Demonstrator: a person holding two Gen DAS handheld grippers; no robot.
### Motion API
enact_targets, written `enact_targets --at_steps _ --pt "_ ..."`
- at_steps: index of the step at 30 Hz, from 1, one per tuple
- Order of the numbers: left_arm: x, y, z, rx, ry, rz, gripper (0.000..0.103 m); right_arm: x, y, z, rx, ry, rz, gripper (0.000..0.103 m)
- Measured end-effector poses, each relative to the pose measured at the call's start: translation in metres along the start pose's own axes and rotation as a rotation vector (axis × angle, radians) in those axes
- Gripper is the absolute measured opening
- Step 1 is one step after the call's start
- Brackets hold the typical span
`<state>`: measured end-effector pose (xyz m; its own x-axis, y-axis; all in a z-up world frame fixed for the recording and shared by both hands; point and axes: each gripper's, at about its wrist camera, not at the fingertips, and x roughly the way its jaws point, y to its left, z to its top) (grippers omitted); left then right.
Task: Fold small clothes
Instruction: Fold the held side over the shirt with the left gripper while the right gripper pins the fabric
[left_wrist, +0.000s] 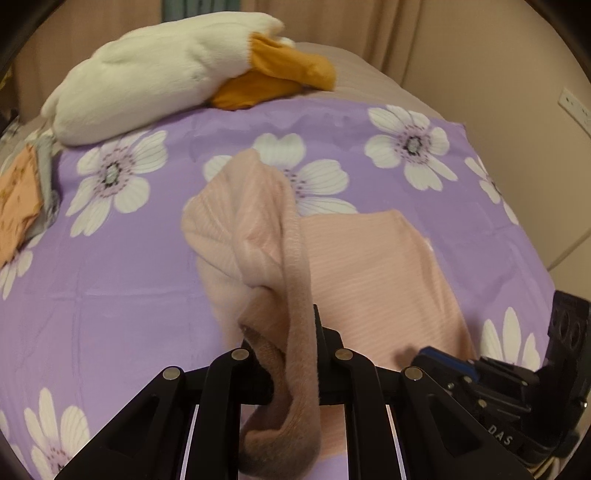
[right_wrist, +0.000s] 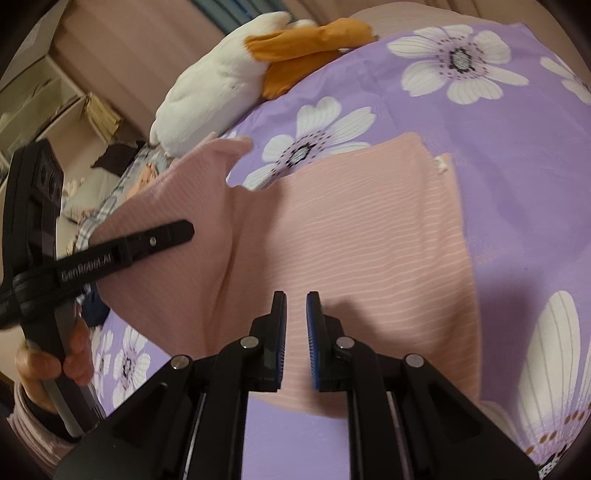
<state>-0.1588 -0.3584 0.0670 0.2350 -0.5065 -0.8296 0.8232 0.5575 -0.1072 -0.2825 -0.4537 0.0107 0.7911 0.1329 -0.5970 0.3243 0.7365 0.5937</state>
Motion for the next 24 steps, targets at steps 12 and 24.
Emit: enact_targets --at_steps 12,24 --pt "0.042 -0.054 -0.011 0.074 0.094 -0.012 0.011 -0.001 -0.064 0.009 0.281 -0.014 0.175 0.046" --pt "0.047 -0.063 -0.019 0.084 0.126 -0.015 0.012 0.031 -0.056 0.046 0.351 0.075 0.300 0.068"
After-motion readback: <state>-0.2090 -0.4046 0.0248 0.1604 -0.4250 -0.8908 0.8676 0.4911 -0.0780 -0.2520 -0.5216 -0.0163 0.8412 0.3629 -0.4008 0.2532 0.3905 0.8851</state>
